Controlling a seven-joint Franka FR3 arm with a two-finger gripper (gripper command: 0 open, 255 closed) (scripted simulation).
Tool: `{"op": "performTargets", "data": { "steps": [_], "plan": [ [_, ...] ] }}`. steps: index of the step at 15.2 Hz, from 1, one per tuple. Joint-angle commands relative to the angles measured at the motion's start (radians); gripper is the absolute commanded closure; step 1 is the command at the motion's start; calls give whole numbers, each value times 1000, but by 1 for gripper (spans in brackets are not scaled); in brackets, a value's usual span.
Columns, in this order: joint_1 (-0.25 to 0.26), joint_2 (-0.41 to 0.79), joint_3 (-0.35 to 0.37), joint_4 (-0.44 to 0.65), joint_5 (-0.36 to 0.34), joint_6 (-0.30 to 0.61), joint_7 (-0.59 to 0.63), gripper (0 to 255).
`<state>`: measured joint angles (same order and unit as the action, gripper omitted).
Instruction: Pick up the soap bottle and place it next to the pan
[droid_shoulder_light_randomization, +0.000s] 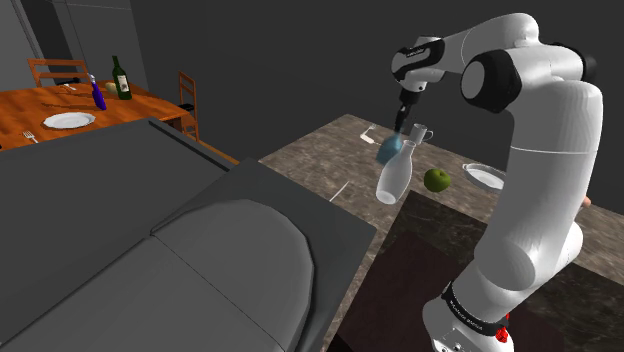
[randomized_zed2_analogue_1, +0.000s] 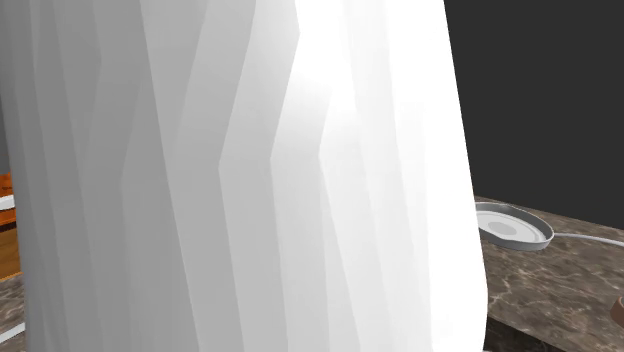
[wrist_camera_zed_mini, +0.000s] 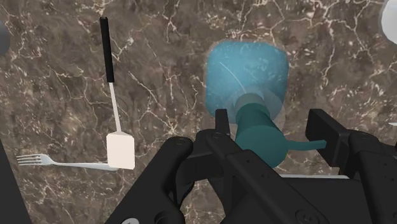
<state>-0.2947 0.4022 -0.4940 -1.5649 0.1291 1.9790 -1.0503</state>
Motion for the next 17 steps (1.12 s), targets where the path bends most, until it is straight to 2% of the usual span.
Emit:
{"op": "performTargets", "data": {
  "steps": [1,17],
  "plan": [
    [-2,-3,-2,28,-2,-30,0,255],
    [-21,-8,-10,236,-7,-241,0,255]
  ]
}}
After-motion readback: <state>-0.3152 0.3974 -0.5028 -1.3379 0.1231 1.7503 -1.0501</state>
